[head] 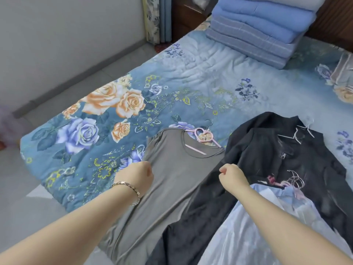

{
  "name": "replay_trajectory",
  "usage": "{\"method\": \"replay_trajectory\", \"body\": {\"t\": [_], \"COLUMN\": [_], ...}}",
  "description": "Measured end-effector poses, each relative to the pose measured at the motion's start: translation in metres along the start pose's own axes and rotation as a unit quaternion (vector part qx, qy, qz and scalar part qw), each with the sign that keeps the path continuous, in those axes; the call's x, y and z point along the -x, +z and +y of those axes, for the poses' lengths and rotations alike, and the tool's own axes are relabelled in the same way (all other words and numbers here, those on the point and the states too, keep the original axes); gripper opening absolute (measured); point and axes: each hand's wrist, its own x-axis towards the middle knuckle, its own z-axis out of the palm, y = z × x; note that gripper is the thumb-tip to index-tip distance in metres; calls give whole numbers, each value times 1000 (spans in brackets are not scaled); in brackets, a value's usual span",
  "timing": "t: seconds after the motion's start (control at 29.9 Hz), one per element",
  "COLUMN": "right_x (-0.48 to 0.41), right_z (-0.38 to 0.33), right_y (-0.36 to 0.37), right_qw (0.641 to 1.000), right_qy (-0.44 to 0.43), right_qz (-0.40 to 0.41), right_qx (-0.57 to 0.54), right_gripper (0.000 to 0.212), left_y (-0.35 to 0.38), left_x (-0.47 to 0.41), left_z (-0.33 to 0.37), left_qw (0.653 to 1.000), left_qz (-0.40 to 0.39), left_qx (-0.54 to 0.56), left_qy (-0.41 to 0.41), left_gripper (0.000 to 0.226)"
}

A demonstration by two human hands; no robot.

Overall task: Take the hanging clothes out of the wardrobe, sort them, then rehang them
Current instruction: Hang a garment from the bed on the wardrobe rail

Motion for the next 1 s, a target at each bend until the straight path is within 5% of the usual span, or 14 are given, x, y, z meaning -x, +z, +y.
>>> {"method": "replay_trajectory", "body": {"t": [0.27, 0.5, 0.7, 1.0], "right_x": [-167, -265, -278, -209], "right_z": [0, 2, -14, -156], "right_y": [30, 56, 71, 28], "right_qw": [998, 992, 997, 966], "right_qy": [8, 47, 54, -214], "right_qz": [-39, -96, -32, 91], "right_qx": [57, 61, -37, -110], "right_gripper": [24, 80, 31, 19], "left_y": [65, 98, 104, 59], "left_x": [-139, -210, -213, -174], "left_z": [12, 10, -14, -56], "left_qw": [999, 1000, 998, 994], "left_qz": [10, -1, -6, 18], "left_qx": [-11, -9, 5, 60], "left_qy": [-41, -30, -56, -95], "left_gripper": [25, 21, 26, 21]}}
